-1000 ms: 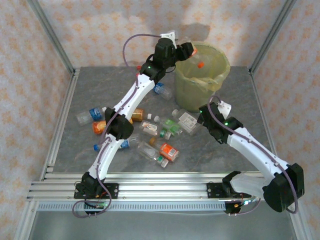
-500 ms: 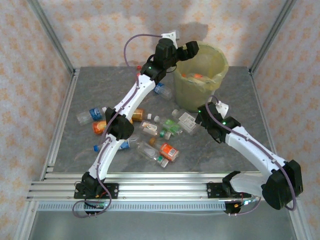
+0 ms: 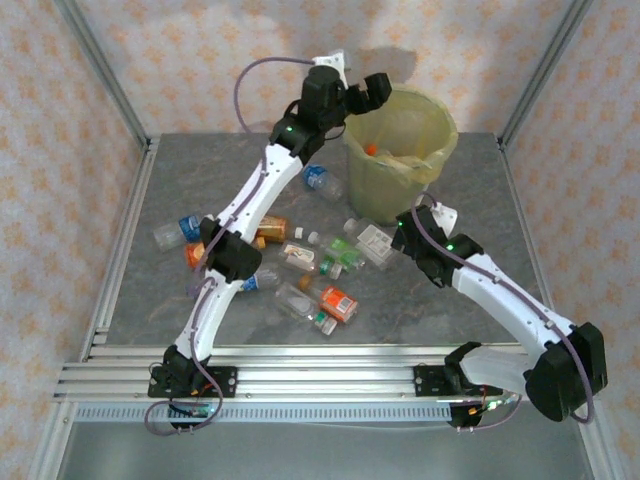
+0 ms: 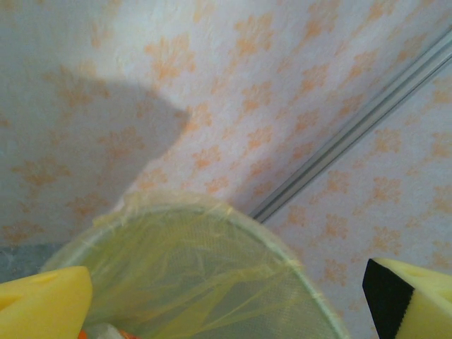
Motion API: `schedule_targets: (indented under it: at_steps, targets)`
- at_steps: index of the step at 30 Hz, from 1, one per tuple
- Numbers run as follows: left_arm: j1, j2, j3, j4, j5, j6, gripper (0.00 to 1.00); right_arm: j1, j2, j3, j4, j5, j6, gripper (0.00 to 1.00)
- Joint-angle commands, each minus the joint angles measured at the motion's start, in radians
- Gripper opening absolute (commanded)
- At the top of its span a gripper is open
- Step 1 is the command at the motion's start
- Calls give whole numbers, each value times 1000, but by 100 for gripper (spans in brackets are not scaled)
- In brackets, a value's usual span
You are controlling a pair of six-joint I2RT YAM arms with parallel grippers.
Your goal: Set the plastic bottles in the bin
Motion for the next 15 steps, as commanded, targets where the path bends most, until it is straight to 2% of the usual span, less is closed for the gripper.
schedule_targets:
  at_steps: [1, 11, 15]
  targets:
    - [11, -157, 15, -43, -39, 74, 100, -7, -31, 19, -58, 26, -22, 99]
    - [20, -329, -5, -256, -87, 151, 100, -7, -30, 54, -108, -5, -62, 99]
    - [26, -467, -182, -286, -137, 168, 100, -7, -4, 55, -110, -50, -105, 99]
